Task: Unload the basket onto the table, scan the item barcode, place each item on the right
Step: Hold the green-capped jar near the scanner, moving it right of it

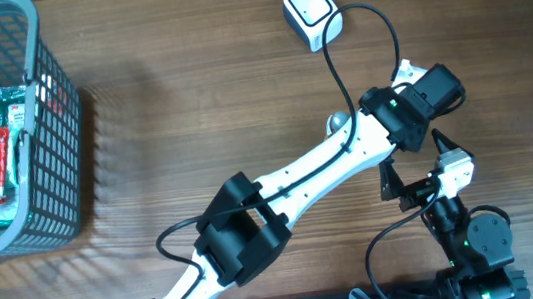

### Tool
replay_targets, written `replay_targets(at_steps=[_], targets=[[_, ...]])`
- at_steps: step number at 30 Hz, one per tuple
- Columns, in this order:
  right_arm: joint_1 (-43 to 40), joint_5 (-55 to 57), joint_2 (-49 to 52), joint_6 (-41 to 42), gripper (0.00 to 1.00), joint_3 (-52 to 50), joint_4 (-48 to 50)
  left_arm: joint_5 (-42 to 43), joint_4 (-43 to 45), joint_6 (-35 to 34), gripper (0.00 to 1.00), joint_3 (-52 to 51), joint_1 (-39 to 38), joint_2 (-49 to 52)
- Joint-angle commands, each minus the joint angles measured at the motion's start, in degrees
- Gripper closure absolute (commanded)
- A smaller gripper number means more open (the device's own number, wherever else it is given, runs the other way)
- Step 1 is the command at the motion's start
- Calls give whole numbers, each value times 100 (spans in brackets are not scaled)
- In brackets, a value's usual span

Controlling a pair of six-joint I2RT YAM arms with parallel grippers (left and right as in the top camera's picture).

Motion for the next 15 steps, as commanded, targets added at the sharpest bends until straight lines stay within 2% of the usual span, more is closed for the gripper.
replay_targets(at_steps=[1,10,12,15], targets=[[-28,72,33,35,0,-4,15,-260,-70,-31,77,15,11,144],[-28,72,33,35,0,-4,13,-262,-72,-31,79,13,92,348],[-28,72,33,35,0,-4,15,-262,-72,-31,75,13,90,358],[-28,72,33,35,0,-4,15,-264,-48,-31,62,17,83,352]])
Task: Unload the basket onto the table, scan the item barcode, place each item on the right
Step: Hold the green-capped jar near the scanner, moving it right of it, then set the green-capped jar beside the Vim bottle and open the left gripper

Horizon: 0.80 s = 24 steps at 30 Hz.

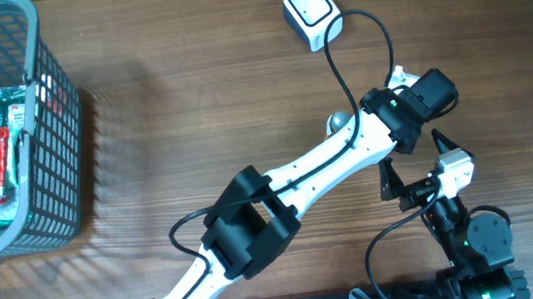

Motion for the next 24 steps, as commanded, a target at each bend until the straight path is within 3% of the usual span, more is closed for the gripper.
replay_targets(at_steps=[1,5,11,24], targets=[[-28,74,33,35,0,-4,13,-177,37,-31,54,17,26,22],[-28,74,33,35,0,-4,15,-179,37,-11,36,33,37,0],[-28,74,33,35,0,-4,15,-179,236,-7,23,46,109,-308],[-28,74,33,35,0,-4,13,-267,358,448,17,973,1036,-1405]])
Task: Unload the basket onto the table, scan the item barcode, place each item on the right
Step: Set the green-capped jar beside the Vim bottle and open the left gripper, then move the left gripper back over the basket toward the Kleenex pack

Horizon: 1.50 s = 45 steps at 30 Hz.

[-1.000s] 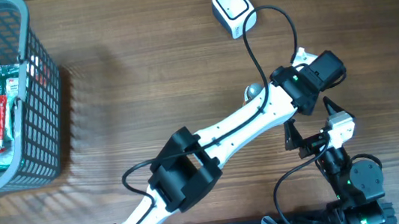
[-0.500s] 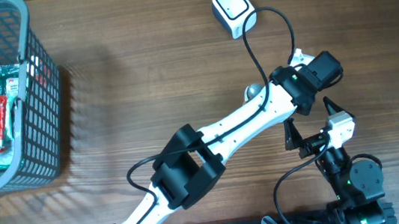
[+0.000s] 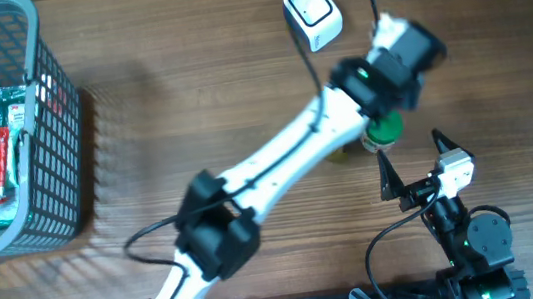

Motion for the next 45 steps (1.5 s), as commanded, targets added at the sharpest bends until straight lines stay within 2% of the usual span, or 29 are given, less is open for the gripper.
replay_targets(at_steps=[1,9,15,22,26,27,30,39,45], targets=[[-28,72,33,35,0,-4,13,-166,2,247,17,564,562,-741],[-28,72,33,35,0,-4,11,-608,-278,254,17,702,2236,-1751],[-28,72,33,33,0,-4,11,-518,-782,238,13,702,4402,-2441],[-28,72,33,35,0,-4,13,-474,-1526,238,8,699,6218,-2424],[-28,72,33,35,0,-4,13,-417,-1836,328,10,662,7034,-2212],[-28,72,33,35,0,-4,11,-350,-1915,444,14,662,7217,-2129],[-28,72,33,35,0,-4,13,-2,-2138,776,21,662,7685,-1843],[-28,72,33,35,0,-4,13,2085,-2634,2369,21,662,8356,-704],[-28,72,33,33,0,-4,11,2162,-2699,2533,21,518,8271,-212]])
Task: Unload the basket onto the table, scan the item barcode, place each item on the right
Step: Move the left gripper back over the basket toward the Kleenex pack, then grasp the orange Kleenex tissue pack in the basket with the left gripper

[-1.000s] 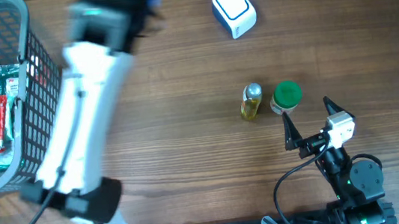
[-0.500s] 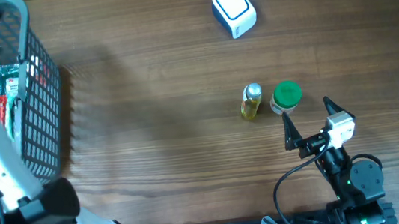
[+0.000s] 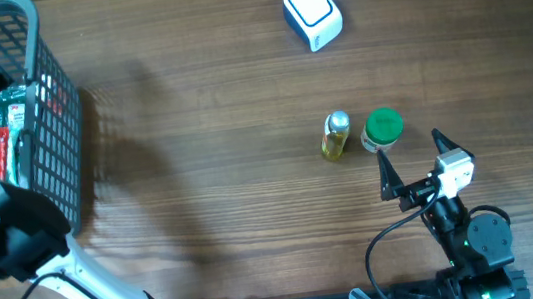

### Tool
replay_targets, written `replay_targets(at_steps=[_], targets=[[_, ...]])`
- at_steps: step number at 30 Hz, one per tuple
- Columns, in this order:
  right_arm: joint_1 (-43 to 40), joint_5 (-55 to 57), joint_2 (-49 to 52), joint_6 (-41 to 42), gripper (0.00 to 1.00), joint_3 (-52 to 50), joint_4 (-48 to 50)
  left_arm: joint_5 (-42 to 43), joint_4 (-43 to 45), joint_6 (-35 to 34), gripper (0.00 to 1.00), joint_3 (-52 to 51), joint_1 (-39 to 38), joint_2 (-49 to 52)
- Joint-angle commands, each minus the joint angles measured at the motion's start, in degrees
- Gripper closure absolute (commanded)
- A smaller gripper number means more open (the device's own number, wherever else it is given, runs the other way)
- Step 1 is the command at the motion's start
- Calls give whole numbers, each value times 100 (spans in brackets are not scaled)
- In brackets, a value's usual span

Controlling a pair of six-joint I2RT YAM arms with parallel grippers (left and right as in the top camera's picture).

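The white scanner (image 3: 312,13) sits at the back of the table with its cable running off the top edge. A small yellow bottle with a silver cap (image 3: 335,137) and a green-lidded jar (image 3: 382,128) stand side by side, right of centre. My left arm reaches over the grey wire basket (image 3: 59,143) at far left. Its left gripper is a dark shape above the red-and-green packets inside, and its fingers cannot be made out. The right gripper (image 3: 408,145) is open just below the jar and holds nothing.
The left arm's white links (image 3: 16,248) run down the left side toward the front edge. Wood tabletop lies between the basket and the two containers. The right arm's base (image 3: 476,241) is at the front right.
My left arm was stretched across to the right, with its gripper near the scanner above the green jar. It is now at the far left over the basket. The jar, bottle and right gripper are unmoved.
At first my left gripper hovered right of the bottle, covering the spot where the jar stands. Half a second later it was nearly unchanged. Then it was further back toward the scanner, with the green jar showing on the table. Now it is over the basket.
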Motion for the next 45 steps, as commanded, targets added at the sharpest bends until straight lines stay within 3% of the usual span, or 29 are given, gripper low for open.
replay_targets(at_steps=[1,22,23,28,30,34,40,45], targets=[[-28,74,33,35,0,-4,15,426,46,522,21,-149,-107,234],[-28,74,33,35,0,-4,13,426,2238,826,26,-2151,-238,365],[-28,74,33,33,0,-4,13,428,2345,826,28,-2232,-240,365],[-28,74,33,35,0,-4,15,431,2603,824,59,-2350,-238,365],[-28,74,33,35,0,-4,13,463,2634,824,66,-2350,-240,365],[-28,74,33,35,0,-4,13,758,2656,824,65,-2354,-240,365],[-28,74,33,35,0,-4,13,769,2677,826,36,-2354,-238,365],[-28,74,33,35,0,-4,15,767,2767,817,33,-2369,-240,376]])
